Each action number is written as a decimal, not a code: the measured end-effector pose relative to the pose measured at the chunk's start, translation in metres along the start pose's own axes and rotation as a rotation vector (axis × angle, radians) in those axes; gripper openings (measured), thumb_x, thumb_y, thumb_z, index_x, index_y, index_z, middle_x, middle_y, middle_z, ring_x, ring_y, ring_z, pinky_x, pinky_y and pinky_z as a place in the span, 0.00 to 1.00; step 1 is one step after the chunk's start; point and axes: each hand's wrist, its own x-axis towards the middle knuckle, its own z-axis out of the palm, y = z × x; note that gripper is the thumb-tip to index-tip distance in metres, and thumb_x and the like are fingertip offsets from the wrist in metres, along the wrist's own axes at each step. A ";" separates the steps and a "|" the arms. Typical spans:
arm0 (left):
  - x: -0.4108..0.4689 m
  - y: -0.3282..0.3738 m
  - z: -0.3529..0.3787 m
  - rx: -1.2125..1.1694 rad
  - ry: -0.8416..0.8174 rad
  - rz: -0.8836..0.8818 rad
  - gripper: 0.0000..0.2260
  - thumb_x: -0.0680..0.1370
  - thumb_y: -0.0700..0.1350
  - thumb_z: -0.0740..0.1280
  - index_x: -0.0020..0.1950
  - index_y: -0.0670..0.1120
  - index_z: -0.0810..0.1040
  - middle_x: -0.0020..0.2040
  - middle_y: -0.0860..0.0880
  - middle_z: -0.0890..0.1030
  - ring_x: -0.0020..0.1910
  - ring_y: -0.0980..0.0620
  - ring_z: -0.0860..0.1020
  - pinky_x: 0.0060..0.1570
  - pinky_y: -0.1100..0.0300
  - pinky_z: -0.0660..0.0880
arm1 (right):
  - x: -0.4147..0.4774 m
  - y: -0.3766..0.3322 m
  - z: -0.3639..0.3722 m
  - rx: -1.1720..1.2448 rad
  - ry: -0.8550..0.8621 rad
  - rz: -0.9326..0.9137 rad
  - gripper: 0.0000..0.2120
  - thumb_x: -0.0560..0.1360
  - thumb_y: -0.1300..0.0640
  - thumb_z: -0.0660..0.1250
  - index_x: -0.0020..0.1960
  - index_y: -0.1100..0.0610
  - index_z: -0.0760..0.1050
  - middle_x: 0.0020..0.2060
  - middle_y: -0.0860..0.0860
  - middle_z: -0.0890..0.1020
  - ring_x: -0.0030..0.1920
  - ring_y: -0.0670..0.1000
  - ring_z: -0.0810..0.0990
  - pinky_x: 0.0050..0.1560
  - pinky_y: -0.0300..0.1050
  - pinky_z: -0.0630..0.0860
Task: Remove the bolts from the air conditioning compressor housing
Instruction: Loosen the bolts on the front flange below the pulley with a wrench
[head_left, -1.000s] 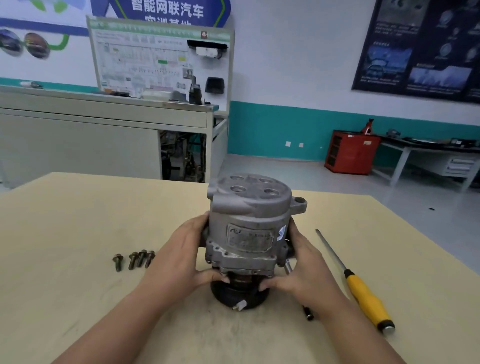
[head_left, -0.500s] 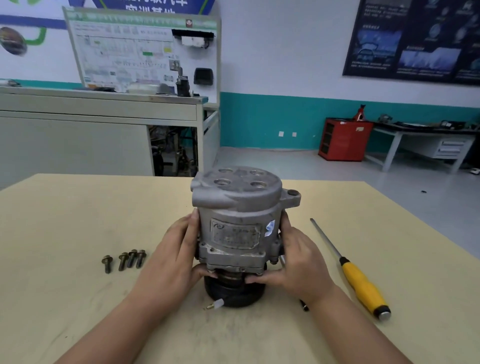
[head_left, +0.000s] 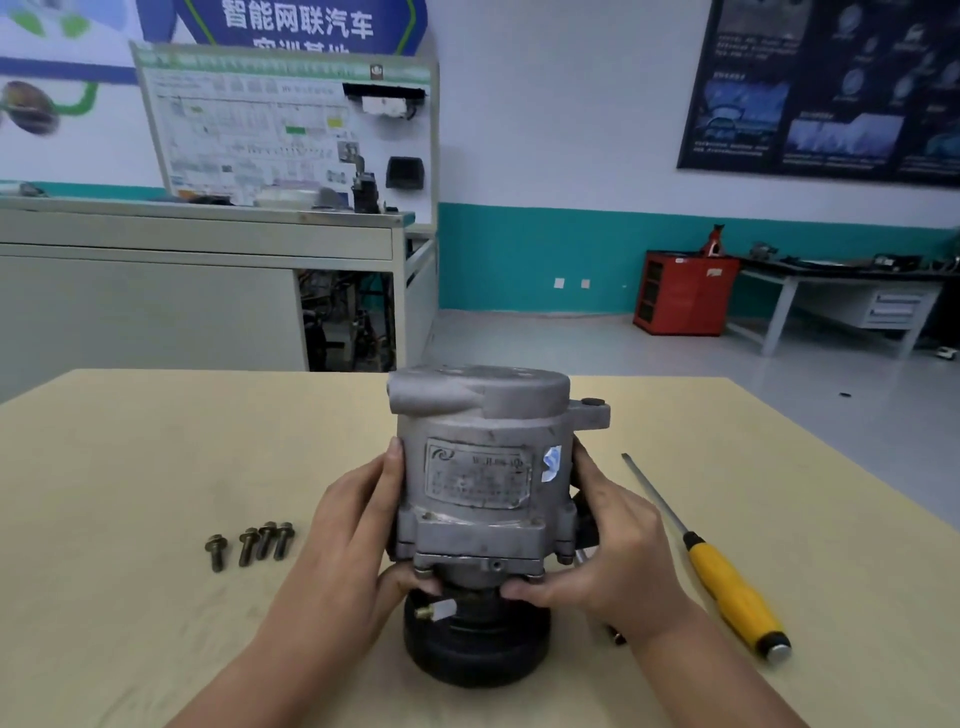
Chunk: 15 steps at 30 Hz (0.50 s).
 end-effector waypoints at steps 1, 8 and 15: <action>0.000 0.001 0.002 -0.022 -0.006 -0.018 0.32 0.80 0.64 0.48 0.78 0.49 0.44 0.69 0.45 0.63 0.66 0.50 0.63 0.68 0.71 0.51 | 0.001 -0.001 0.000 0.016 0.011 -0.006 0.53 0.63 0.27 0.65 0.58 0.78 0.71 0.35 0.56 0.82 0.32 0.50 0.81 0.31 0.42 0.78; 0.003 -0.001 0.011 -0.293 0.007 -0.174 0.38 0.77 0.69 0.49 0.77 0.46 0.49 0.75 0.43 0.60 0.74 0.59 0.56 0.72 0.63 0.54 | 0.002 -0.014 0.003 0.085 -0.024 0.034 0.55 0.63 0.24 0.61 0.60 0.76 0.72 0.35 0.56 0.83 0.32 0.51 0.81 0.32 0.44 0.79; -0.001 0.013 0.008 -0.295 0.097 -0.227 0.34 0.78 0.67 0.49 0.73 0.44 0.60 0.70 0.45 0.64 0.68 0.53 0.61 0.69 0.68 0.55 | -0.012 -0.016 0.017 0.318 -0.028 0.423 0.48 0.49 0.27 0.70 0.64 0.48 0.71 0.38 0.53 0.85 0.37 0.56 0.82 0.44 0.54 0.80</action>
